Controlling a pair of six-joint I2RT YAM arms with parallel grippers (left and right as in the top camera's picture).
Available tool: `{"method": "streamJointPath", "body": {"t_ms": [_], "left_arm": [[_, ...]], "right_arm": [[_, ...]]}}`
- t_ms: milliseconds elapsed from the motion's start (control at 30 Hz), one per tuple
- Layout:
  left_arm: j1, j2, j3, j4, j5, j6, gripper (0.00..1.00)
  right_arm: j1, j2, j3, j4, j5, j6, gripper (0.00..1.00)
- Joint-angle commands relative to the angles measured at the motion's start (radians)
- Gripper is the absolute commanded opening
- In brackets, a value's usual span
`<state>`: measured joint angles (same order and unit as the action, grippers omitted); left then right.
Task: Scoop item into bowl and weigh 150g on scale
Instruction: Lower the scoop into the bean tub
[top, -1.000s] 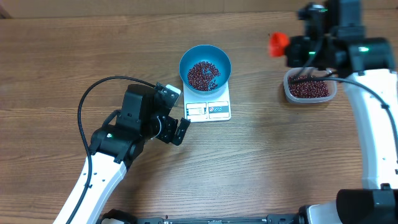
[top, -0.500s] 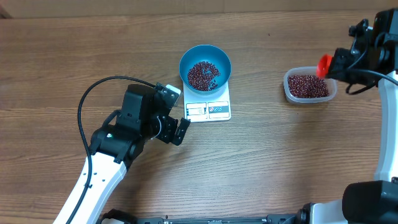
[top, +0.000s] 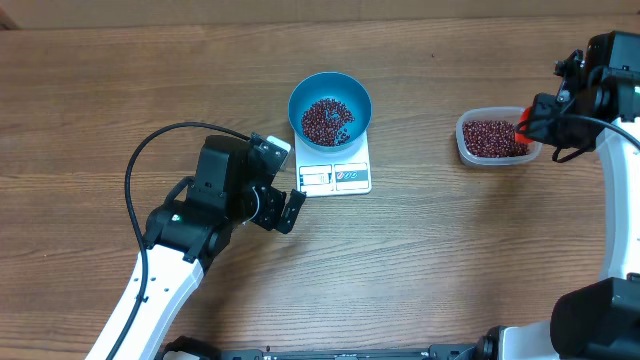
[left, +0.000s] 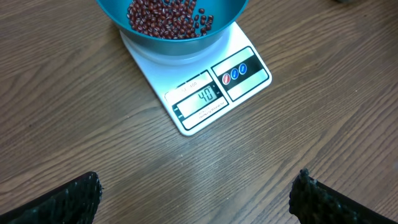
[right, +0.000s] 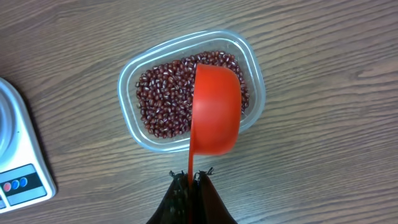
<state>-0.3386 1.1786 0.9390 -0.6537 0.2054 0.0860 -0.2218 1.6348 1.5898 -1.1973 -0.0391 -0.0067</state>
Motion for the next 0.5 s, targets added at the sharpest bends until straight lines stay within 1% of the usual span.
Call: {"method": "streamJointPath", "body": {"t_ms": [0, 467], "left_arm": [[0.005, 0.000, -0.006, 0.003, -0.003, 0.023, 1.00], [0.005, 0.000, -0.006, 0.003, -0.003, 0.023, 1.00]], "right_arm": [[-0.004, 0.000, -0.032, 0.014, 0.017, -0.002, 0.04], [-0.004, 0.000, -0.046, 0.026, 0.020, -0.002, 0.04]]}}
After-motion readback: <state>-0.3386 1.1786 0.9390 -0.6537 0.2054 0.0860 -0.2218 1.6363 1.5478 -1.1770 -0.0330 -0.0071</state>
